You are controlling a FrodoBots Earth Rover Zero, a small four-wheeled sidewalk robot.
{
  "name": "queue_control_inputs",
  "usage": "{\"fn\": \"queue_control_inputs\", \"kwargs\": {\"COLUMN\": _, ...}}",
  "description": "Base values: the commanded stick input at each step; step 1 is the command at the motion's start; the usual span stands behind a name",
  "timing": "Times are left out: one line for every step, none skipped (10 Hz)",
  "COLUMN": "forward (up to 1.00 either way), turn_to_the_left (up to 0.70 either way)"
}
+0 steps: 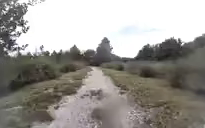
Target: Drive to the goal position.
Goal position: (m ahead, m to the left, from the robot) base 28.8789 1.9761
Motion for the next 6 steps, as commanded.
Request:
{"fn": "queue_control_inputs", "kwargs": {"forward": 0.85, "turn_to_the_left": 0.08}}
{"fn": "queue_control_inputs", "kwargs": {"forward": 0.85, "turn_to_the_left": 0.34}}
{"fn": "queue_control_inputs", "kwargs": {"forward": 0.85, "turn_to_the_left": 0.34}}
{"fn": "queue_control_inputs", "kwargs": {"forward": 0.85, "turn_to_the_left": 0.34}}
{"fn": "queue_control_inputs", "kwargs": {"forward": 0.85, "turn_to_the_left": 0.34}}
{"fn": "queue_control_inputs", "kwargs": {"forward": 0.85, "turn_to_the_left": 0.34}}
